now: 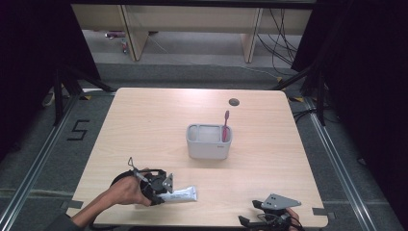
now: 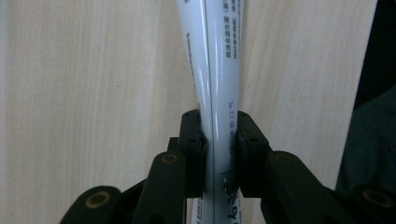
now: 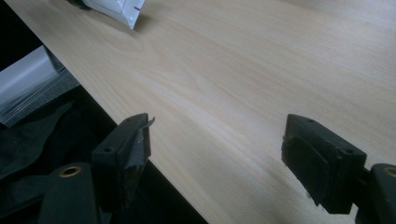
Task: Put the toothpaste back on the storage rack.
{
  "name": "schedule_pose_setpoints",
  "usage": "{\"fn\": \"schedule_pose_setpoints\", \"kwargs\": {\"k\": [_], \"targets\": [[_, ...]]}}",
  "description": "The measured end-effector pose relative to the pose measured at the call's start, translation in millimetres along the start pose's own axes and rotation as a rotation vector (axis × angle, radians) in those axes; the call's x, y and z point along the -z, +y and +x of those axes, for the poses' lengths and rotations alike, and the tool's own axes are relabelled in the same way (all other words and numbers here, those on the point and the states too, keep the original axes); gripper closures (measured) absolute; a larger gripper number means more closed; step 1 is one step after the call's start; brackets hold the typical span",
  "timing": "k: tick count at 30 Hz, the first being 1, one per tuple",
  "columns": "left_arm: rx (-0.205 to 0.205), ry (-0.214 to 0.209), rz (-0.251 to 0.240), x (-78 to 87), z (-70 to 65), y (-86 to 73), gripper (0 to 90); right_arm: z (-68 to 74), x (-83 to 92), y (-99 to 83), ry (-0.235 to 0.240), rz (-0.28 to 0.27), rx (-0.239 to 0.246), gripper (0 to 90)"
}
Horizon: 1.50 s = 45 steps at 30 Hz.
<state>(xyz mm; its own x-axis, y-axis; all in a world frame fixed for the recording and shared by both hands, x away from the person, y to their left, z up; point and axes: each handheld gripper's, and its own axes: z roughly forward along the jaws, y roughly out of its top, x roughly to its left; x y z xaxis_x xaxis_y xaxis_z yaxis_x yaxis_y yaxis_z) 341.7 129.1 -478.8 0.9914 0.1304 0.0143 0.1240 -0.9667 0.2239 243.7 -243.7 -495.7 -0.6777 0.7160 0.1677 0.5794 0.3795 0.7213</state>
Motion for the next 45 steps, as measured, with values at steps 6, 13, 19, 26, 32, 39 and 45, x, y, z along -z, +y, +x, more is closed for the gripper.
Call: {"fn": "schedule_pose_setpoints", "kwargs": {"k": [6, 13, 19, 26, 32, 39, 45], "targets": [[0.047, 0.01, -0.076, 6.4, 3.2, -3.5, 75.4, 1.3, 0.1, -0.2, 0.011, 0.007, -0.034, 24.4], [0.149, 0.032, -0.246, 18.7, 10.0, -7.9, 75.5, 0.1, -0.4, -0.9, 0.008, 0.0, -0.034, 24.2], [0.204, 0.071, -0.401, 36.5, 22.2, -11.4, 75.5, -2.5, 0.2, -0.5, 0.004, -0.009, -0.013, 24.3], [0.251, 0.12, -0.535, 56.1, 32.5, -9.0, 75.5, -3.1, 1.2, -1.1, 0.0, -0.007, -0.026, 24.3], [0.283, 0.131, -0.617, 65.1, 35.3, -2.5, 75.5, -2.6, 1.7, -1.0, 0.001, -0.006, -0.029, 24.3], [0.295, 0.175, -0.688, 72.8, 39.1, 4.6, 75.5, -3.9, 0.7, -1.3, 0.005, -0.01, -0.023, 24.3], [0.318, 0.19, -0.755, 77.9, 44.4, 11.7, 75.6, -3.3, 0.4, -1.5, 0.0, -0.016, -0.024, 24.3]]}}
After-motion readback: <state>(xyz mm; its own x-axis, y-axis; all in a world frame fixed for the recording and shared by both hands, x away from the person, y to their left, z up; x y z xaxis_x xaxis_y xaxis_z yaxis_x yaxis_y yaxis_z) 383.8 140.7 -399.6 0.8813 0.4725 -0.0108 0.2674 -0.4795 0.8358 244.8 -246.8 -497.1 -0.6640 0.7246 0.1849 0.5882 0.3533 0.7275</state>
